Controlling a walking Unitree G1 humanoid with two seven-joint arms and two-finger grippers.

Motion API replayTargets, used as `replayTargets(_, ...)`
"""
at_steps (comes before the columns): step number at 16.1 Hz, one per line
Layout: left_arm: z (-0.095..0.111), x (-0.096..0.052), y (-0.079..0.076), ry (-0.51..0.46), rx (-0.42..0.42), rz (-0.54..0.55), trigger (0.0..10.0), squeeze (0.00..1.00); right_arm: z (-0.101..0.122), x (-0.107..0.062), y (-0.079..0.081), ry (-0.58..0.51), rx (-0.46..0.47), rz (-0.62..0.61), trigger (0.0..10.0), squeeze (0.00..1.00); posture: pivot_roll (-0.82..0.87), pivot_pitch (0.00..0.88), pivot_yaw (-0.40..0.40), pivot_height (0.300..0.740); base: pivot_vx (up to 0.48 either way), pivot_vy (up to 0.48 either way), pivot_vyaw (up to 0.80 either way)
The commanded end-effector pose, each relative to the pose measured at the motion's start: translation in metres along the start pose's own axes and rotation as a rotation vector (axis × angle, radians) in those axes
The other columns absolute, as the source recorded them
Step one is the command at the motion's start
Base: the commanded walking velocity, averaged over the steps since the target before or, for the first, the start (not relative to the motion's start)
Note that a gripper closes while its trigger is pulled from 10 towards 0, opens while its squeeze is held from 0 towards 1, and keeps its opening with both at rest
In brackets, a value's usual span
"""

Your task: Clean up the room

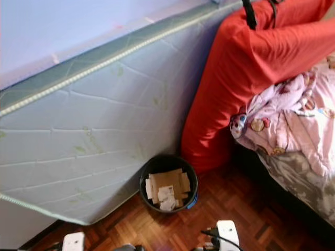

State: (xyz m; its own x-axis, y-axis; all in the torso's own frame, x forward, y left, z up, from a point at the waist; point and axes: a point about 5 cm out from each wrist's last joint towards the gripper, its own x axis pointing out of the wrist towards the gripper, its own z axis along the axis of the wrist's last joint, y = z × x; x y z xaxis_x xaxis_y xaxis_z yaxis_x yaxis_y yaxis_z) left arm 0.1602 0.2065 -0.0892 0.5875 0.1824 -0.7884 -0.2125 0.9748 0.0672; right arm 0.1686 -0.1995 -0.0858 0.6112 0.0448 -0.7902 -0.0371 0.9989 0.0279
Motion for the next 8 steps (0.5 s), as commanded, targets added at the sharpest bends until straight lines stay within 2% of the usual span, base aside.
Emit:
replayTargets(1,-0.0094,-0.002,0.0006,0.035,0.0,0.006,10.0,0.0,-0.0116,-0.0038,-0.0035,0.03,-0.002,-0.011,10.0,0.0,-0.04,0.196,-0.005,0.731,0.0,0.0,0.66)
replayTargets(5,-0.0055,-0.0012,0.0012,0.021,-0.004,0.004,10.0,0.0,-0.0126,-0.0041,-0.0037,0.031,0.003,-0.01,10.0,0.0,-0.04,0.184,-0.005,0.731,0.0,0.0,0.76)
replayTargets(8,-0.0024,-0.0007,0.0009,0.004,-0.008,0.001,10.0,0.0,-0.0135,-0.0044,-0.0037,0.032,0.016,-0.012,10.0,0.0,-0.04,0.179,-0.005,0.731,0.0,0.0,0.0)
